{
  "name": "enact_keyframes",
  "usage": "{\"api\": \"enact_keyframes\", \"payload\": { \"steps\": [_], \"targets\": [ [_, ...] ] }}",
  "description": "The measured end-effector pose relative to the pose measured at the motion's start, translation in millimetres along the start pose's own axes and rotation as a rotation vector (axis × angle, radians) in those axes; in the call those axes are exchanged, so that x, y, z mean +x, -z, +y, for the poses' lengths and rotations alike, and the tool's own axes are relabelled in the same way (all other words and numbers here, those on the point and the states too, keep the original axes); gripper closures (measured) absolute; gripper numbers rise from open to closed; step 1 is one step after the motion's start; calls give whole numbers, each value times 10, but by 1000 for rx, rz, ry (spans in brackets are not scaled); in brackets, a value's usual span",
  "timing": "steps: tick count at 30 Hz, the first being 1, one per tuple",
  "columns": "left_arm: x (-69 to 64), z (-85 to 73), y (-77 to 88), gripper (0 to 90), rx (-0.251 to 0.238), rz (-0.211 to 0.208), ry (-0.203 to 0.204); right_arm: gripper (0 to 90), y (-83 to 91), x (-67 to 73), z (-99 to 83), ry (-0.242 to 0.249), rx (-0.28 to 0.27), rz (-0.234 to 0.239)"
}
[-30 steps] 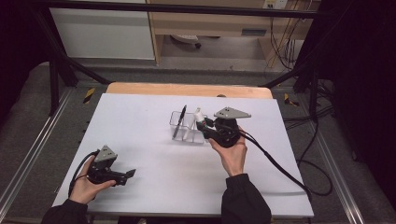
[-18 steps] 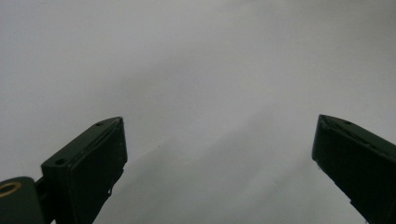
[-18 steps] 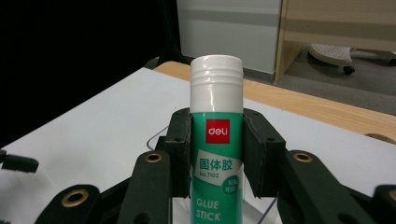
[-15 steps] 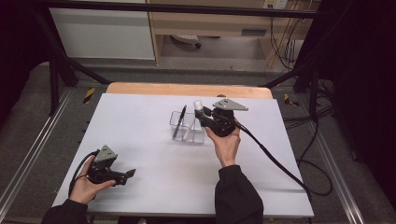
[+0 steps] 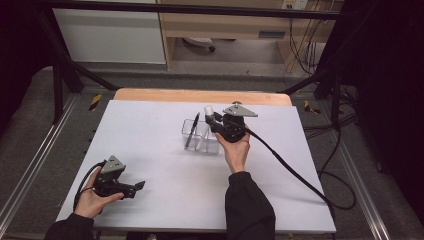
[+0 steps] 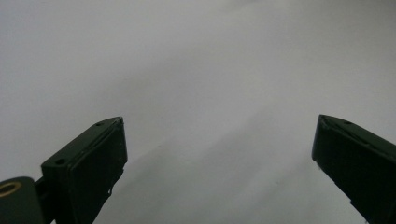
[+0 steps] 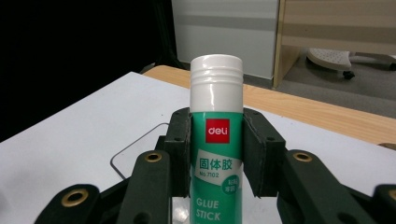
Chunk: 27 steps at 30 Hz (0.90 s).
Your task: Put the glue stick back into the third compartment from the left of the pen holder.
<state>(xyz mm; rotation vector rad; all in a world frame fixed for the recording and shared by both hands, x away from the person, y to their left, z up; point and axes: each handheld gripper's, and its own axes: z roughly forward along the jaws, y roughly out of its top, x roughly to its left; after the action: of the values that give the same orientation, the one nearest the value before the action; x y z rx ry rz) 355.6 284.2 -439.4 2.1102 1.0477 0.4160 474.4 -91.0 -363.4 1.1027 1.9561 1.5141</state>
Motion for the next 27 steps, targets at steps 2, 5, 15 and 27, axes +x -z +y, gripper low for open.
{"api": "enact_keyframes", "payload": {
  "steps": [2, 5, 15, 27],
  "targets": [
    [1, -1, -2, 32, 0, 1, 0, 661, -45, -21, -37, -7, -1, 1],
    [4, -2, -3, 32, 0, -1, 1, 661, -90, -62, -94, -15, 2, 3],
    [1, -4, -12, 32, 4, -2, 0, 661, -102, -106, -200, -15, -19, 20],
    [0, -6, -14, 32, 5, -1, 0, 661, -48, -82, -281, 27, -69, 16]
  ]
}}
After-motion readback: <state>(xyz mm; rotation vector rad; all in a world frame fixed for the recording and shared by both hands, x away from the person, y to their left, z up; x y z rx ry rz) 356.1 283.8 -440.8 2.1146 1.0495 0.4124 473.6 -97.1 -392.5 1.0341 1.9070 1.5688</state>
